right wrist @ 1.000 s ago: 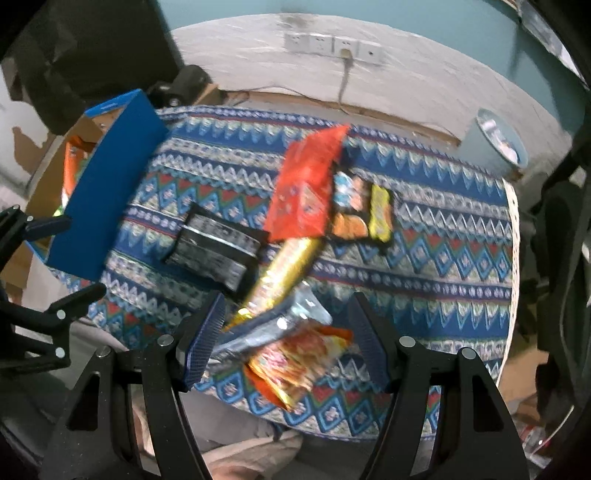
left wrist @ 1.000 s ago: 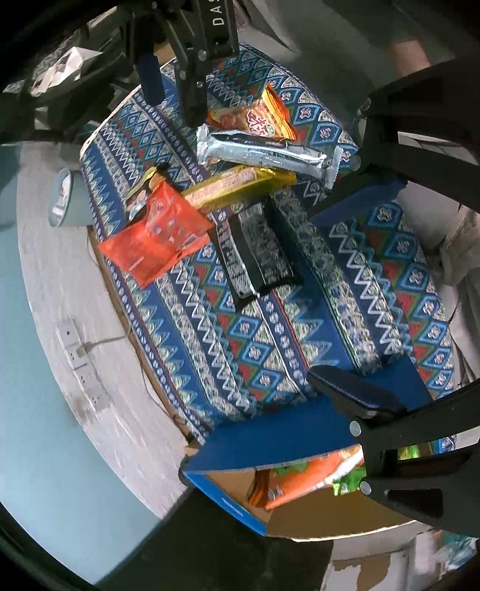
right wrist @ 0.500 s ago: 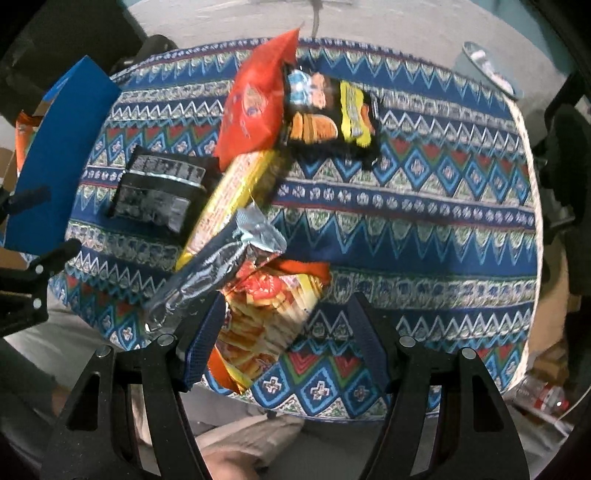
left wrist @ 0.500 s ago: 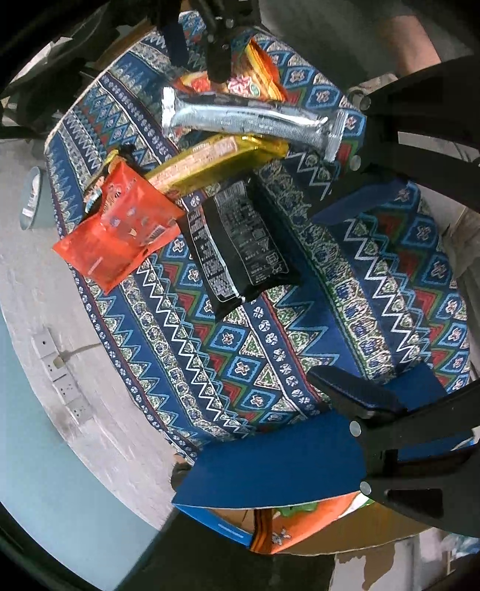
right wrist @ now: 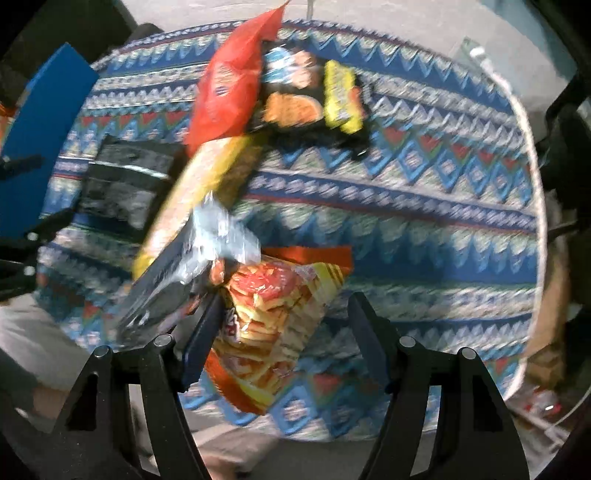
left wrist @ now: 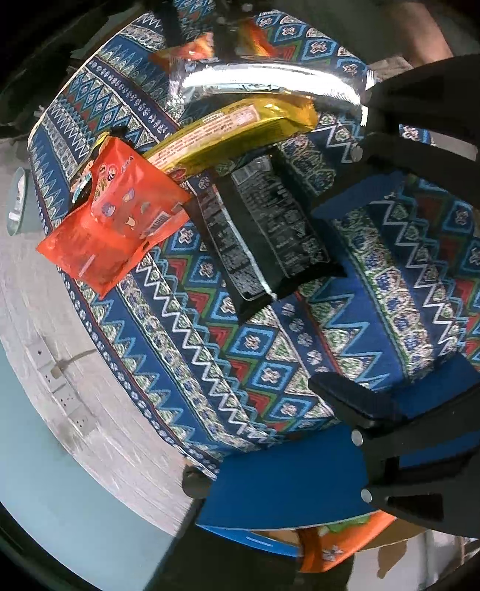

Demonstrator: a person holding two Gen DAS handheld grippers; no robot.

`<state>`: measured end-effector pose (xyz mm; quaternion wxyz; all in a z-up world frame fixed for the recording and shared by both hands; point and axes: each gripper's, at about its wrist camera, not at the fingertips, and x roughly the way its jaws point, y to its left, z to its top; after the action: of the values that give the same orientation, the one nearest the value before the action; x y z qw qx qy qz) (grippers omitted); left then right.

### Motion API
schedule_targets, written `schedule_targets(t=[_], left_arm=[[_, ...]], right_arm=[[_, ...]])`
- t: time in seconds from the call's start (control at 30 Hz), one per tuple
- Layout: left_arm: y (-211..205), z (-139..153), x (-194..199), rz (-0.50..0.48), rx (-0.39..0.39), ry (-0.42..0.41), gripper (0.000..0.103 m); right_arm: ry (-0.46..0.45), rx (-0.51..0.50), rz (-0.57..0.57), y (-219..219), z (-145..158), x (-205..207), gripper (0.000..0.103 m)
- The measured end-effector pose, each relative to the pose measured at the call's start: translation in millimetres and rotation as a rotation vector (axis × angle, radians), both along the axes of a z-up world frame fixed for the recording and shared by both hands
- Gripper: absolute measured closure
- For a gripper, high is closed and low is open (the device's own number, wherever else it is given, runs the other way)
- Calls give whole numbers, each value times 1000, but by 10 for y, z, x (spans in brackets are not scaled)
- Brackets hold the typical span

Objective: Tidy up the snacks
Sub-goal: 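Grasp the black packet with the left tool while the right tool grasps the orange chip bag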

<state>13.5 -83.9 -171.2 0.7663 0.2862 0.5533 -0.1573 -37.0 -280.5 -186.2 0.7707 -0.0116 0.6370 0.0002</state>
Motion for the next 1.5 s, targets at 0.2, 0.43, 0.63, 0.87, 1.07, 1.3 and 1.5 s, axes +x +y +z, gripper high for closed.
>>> schedule_targets(t=[0.2, 0.43, 0.63, 0.87, 1.07, 1.3, 1.5], left_arm=[[-131, -53, 95, -72, 11, 17, 16], [-310, -138, 186, -198, -17, 75, 15], [-421, -312, 269, -279, -28, 144, 11], [-563, -460, 318, -313, -9, 143, 6], [-638, -532, 456, -258, -30, 144, 5], [-524, -559, 751, -134, -109, 191, 15], [-484, -541, 857, -97, -128, 234, 16]], right_arm=[[11, -53, -25, -319, -63, 136, 34], [-12, -6, -124, -680, 0, 298, 34], [-28, 56, -128, -635, 80, 305, 34], [-5, 65, -143, -594, -18, 353, 33], [7, 60, -151, -653, -117, 429, 33], [18, 36, -126, -642, -289, 459, 33], [28, 20, -111, -595, -350, 465, 33]])
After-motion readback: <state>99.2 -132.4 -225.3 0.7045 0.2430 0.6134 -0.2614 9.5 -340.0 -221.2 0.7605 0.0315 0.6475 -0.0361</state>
